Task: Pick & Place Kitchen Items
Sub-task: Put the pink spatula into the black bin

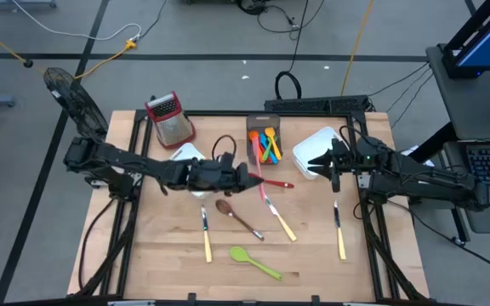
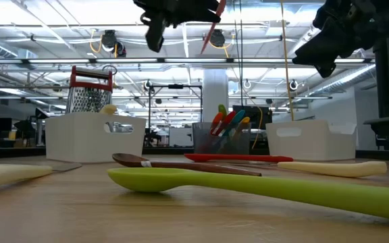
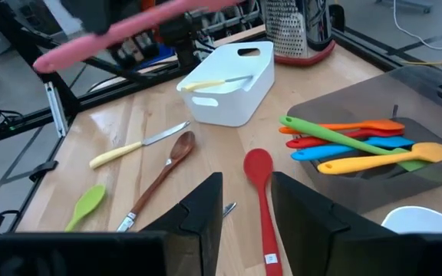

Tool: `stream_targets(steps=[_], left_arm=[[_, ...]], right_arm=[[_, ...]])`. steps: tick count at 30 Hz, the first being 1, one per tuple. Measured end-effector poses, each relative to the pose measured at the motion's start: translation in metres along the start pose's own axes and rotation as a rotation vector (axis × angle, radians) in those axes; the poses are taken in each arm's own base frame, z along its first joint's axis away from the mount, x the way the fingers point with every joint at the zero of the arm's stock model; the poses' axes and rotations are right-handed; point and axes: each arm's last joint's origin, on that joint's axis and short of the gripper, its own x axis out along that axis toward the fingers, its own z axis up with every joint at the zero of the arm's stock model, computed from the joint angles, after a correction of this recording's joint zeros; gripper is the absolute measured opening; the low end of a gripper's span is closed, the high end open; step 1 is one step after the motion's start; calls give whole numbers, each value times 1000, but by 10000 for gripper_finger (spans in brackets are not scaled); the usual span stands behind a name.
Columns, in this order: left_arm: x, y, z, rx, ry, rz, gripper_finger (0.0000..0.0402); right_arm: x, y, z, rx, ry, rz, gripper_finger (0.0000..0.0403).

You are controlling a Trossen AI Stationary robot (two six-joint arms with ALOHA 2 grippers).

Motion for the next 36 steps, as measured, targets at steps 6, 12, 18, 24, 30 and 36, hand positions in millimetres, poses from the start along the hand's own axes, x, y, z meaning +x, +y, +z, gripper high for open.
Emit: stream_targets(steps=[6, 12, 18, 24, 30, 36], left_arm=[[5, -2, 28, 44, -4, -27, 48], [9, -9, 54, 84, 36, 18, 48], [8, -18, 84, 119, 49, 74, 48], [8, -13, 105, 128, 47, 104, 48], [30, 5, 111, 94, 61, 131, 48], [60, 32, 114, -6, 69, 132, 48]], right_arm=[[1, -2, 0, 24, -11, -73, 105], [1, -4, 0, 49, -20, -109, 105], [1, -4, 0, 76, -26, -125, 105], [1, -4, 0, 76, -26, -126, 105], [1, -4, 0, 73, -25, -125, 105], [1, -4, 0, 56, -22, -120, 105]])
